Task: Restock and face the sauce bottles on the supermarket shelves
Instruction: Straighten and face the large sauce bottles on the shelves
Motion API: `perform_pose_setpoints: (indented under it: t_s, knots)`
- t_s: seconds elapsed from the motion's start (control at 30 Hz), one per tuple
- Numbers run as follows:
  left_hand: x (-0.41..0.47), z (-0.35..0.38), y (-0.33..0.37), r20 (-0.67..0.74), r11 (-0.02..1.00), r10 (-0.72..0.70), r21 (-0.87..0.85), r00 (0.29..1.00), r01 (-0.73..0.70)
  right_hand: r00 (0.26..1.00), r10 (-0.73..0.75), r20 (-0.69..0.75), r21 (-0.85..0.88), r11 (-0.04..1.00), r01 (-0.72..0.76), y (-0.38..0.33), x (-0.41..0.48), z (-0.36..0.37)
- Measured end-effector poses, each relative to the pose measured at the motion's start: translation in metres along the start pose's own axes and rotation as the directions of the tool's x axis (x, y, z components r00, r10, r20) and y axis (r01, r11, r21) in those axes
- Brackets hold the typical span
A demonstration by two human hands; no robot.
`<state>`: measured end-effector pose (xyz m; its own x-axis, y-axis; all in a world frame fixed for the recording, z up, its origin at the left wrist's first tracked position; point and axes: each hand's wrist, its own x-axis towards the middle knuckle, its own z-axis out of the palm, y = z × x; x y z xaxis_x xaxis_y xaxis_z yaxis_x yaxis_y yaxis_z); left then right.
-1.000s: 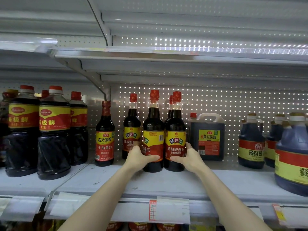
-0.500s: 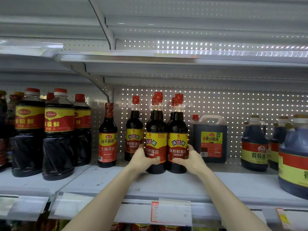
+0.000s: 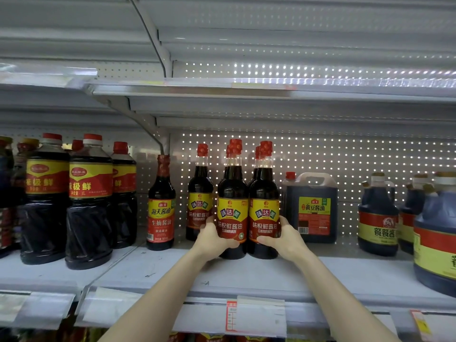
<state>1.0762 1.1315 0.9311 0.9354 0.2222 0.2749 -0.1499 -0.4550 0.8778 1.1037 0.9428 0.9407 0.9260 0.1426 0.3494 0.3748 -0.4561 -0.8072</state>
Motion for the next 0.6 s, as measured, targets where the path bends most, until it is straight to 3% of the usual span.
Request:
perform_pose_setpoints:
  t_s: [0.13, 0.37, 0.6]
  knots:
    - [-0.0012, -0.0018, 0.003, 0.0, 0.999, 0.009, -0.043, 1.0, -0.009, 1.0, -0.004, 0.009, 0.003, 1.0, 0.004, -0.0002, -0.0003, -0.0007]
    - [-0.0037, 0.0003, 0.0049, -0.15, 0.975, 0.032, 0.223, 0.988, 0.002, 1.0, 0.0, 0.005, -0.007, 1.0, 0.0, 0.0023, 0.0021, 0.0]
    - [-0.0019, -0.0021, 0.0003, -0.069, 0.989, 0.036, 0.148, 0.997, -0.025, 1.0, 0.025, -0.009, -0.017, 1.0, -0.025, 0.0044, 0.0035, -0.0002]
